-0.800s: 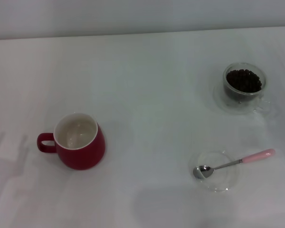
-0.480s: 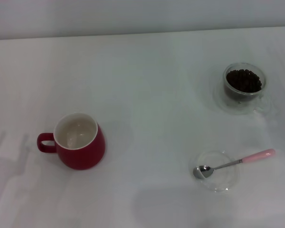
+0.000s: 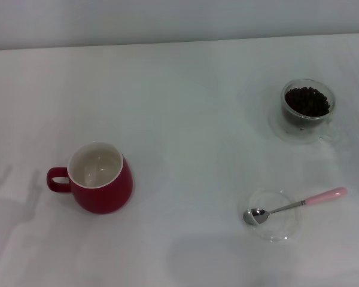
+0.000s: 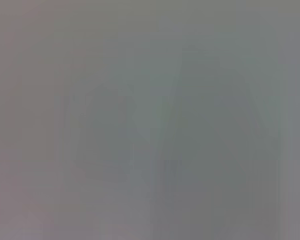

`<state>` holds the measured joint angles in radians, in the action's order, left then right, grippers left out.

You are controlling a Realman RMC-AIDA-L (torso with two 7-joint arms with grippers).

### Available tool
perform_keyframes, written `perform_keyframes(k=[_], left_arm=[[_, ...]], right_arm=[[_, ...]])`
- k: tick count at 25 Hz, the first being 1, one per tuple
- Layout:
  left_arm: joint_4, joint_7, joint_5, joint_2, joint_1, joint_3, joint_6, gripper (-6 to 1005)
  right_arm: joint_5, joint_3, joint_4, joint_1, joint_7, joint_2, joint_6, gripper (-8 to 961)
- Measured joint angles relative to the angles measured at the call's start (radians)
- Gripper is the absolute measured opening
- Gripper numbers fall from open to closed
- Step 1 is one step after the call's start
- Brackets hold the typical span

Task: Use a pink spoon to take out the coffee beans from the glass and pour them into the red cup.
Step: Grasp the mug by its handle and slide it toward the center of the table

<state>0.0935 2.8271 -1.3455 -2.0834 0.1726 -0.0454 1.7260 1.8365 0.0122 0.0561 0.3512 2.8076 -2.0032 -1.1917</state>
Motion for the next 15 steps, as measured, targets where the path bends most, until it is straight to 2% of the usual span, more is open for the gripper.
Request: perform_keyframes(k=[7, 15], left_arm=[[-0.004, 0.000, 0.046, 0.001, -0.011, 0.006, -0.008, 545], [-0.001, 0.000, 0.129, -0.003, -0.055, 0.006, -0.085, 546]], right_arm=[[0.000, 0.001, -0.002, 0.000, 0.000, 0.000, -0.003, 654], [0.007, -0.001, -0.004, -0.002, 0.000, 0.000, -0.003, 654]])
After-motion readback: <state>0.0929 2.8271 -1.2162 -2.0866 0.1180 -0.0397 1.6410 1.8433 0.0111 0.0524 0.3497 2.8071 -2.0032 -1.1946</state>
